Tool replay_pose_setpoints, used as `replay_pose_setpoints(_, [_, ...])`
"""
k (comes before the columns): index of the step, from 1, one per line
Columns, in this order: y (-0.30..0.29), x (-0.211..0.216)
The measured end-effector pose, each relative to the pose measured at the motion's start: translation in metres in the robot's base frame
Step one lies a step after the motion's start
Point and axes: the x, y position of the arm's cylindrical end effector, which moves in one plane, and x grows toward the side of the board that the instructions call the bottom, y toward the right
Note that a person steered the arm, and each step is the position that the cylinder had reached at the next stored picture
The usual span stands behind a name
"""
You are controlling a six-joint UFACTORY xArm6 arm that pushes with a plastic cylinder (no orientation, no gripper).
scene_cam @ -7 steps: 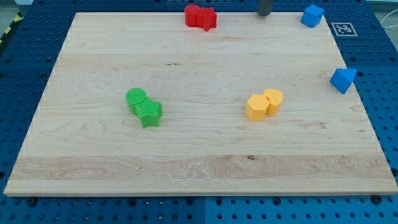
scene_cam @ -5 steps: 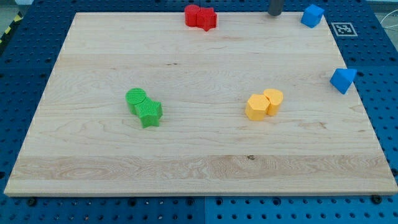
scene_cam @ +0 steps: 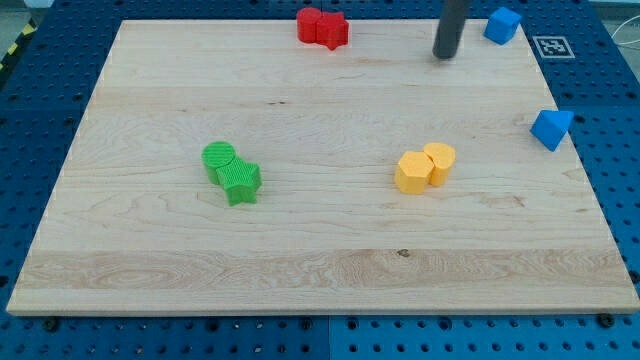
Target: Slide the blue cube to the top of blue triangle
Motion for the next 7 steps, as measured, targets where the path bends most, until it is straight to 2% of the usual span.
replay_pose_setpoints(1, [0.125, 0.003])
replay_pose_setpoints(2, [0.166, -0.001])
replay_pose_setpoints(4, [0.167, -0.014])
replay_pose_setpoints(5, [0.167, -0.094])
replay_pose_setpoints(7, [0.162, -0.1])
